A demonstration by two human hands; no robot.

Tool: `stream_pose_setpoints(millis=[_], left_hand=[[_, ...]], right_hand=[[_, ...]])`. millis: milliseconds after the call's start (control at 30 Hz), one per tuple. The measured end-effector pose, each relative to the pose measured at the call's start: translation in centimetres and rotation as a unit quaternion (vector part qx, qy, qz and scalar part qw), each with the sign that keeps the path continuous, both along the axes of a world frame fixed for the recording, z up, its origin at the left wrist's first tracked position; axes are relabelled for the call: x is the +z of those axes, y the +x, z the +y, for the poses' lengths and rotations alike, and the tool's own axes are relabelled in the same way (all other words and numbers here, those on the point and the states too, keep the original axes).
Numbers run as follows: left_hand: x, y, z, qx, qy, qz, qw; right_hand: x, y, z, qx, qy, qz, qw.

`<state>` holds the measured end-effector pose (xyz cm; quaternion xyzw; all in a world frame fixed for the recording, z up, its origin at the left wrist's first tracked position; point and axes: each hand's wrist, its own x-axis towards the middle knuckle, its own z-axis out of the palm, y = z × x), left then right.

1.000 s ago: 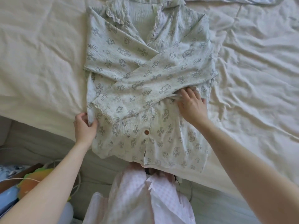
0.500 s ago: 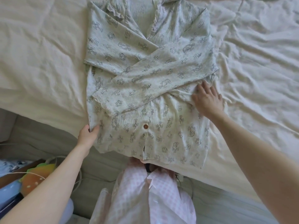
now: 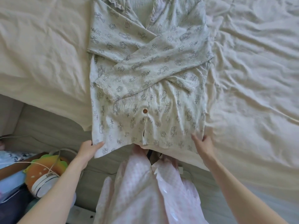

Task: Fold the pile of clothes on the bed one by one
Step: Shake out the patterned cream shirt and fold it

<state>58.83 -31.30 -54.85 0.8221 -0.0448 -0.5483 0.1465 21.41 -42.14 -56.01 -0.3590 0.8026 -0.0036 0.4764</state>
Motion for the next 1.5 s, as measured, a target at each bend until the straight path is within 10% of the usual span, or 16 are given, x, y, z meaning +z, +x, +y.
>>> stream_pose_setpoints(millis=[533, 1000, 1500], left_hand=[[5.1, -2.3, 6.2, 0.312, -0.199, 0.081, 0.926], [12.7, -2.5, 11.1, 0.301, -0.147, 0.124, 0.934], [19.2, 0.8, -7.5, 0.345, -0.298, 0.112, 0.883]], right_hand=[[4.7, -3.4, 6.6, -0.406, 0.000, -0.276, 0.871], [13.7, -3.2, 14.3, -0.453, -0.052, -0.287, 0.843], [18.2, 0.9, -2.6, -0.431, -0.192, -0.347, 0.811]])
